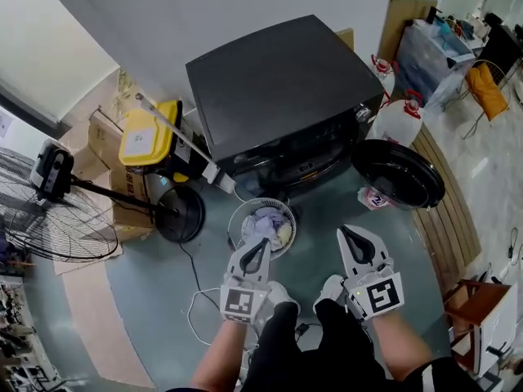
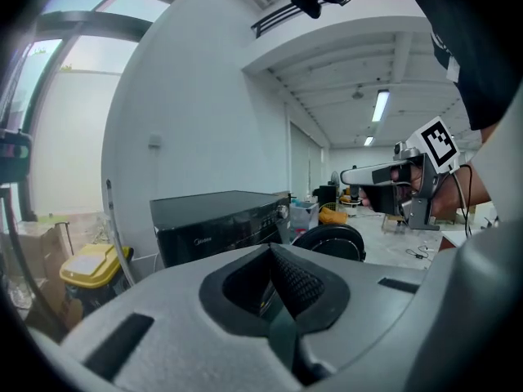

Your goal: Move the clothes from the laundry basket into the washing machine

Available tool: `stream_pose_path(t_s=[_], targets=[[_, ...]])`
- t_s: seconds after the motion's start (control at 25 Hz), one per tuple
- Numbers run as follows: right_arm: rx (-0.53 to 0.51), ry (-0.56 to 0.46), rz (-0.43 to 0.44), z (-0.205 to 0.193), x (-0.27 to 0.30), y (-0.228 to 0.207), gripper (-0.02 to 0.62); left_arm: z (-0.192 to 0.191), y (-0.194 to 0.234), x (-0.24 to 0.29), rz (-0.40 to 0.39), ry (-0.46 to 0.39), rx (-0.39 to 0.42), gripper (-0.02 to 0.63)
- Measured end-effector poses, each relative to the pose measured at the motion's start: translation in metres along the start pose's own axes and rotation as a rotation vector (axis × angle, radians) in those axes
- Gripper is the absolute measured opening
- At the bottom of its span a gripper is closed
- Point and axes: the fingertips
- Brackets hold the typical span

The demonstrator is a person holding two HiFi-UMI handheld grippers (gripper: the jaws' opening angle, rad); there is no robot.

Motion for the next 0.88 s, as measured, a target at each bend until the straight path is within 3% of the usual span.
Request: stream_pose_path(t_s=[0.24, 0.68, 0.88], targets=[[-0.015, -0.086, 0.054, -0.057, 0.042, 0.029, 0.009, -0.068, 0.043, 0.013, 0.059, -0.051, -0.011, 0.005], [-0.034, -0.116, 0.148, -0.241, 0.108, 0.072, 0.009, -0.259, 0.104, 0.071, 0.097, -0.082, 0.063, 0.005], [-0.039, -0.122, 0.192, -0.326, 0.141, 0.087, 0.009, -0.352, 0.141, 0.1, 0.128, -0.03, 0.069, 0.005]])
Point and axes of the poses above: the fingertips, and each gripper's own axes: x forward along the fingers, y to its left, z out of its top, and after that the axes turned 15 degrees about -z, right-handed
